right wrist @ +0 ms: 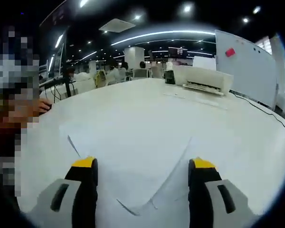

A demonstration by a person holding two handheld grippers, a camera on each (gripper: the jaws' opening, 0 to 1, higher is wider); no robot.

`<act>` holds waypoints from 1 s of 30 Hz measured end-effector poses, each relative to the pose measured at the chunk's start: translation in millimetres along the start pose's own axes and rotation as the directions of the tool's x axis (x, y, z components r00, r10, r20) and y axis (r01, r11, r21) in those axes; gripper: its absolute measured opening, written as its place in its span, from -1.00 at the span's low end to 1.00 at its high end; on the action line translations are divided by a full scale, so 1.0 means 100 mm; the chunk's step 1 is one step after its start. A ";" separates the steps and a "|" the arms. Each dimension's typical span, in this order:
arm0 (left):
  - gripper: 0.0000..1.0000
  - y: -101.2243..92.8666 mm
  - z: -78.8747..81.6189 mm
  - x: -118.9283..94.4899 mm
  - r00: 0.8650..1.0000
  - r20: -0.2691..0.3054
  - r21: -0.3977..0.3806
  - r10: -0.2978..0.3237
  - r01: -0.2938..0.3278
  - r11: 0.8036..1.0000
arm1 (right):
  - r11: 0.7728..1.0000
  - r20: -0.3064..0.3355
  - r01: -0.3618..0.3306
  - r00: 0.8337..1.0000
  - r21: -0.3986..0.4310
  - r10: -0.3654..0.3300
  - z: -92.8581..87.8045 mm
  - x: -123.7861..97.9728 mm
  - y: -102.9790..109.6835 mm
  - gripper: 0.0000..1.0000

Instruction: Organize the stack of printing papers by aligning and flattening the scattered papers on the table

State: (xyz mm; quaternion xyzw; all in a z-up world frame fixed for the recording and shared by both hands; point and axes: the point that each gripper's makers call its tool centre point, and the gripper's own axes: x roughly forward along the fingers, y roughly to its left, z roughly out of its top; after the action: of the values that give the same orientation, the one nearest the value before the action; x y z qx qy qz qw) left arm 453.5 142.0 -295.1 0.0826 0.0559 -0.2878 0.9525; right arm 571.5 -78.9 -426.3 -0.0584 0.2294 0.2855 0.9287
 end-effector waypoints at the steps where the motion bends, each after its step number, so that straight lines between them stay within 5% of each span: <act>1: 0.91 0.01 0.00 0.00 1.000 0.001 -0.001 0.002 -0.002 1.000 | 1.000 0.000 0.002 1.000 -0.003 -0.002 0.00 0.00 0.00 0.44; 23: 0.89 -0.03 -0.03 0.02 1.000 -0.012 0.007 0.001 -0.001 1.000 | 0.999 -0.002 -0.015 1.000 -0.030 0.015 0.00 0.01 0.00 0.18; 30: 0.88 -0.04 -0.03 0.02 1.000 -0.013 0.007 0.000 0.000 1.000 | 0.999 0.004 0.002 1.000 -0.049 -0.002 0.02 -0.01 -0.04 -0.06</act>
State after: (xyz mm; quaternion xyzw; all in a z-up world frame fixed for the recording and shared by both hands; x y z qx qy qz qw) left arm 452.7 138.9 -298.7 0.0880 0.0612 -0.2876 0.9518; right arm 573.9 -81.8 -424.6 -0.0809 0.2203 0.2903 0.9277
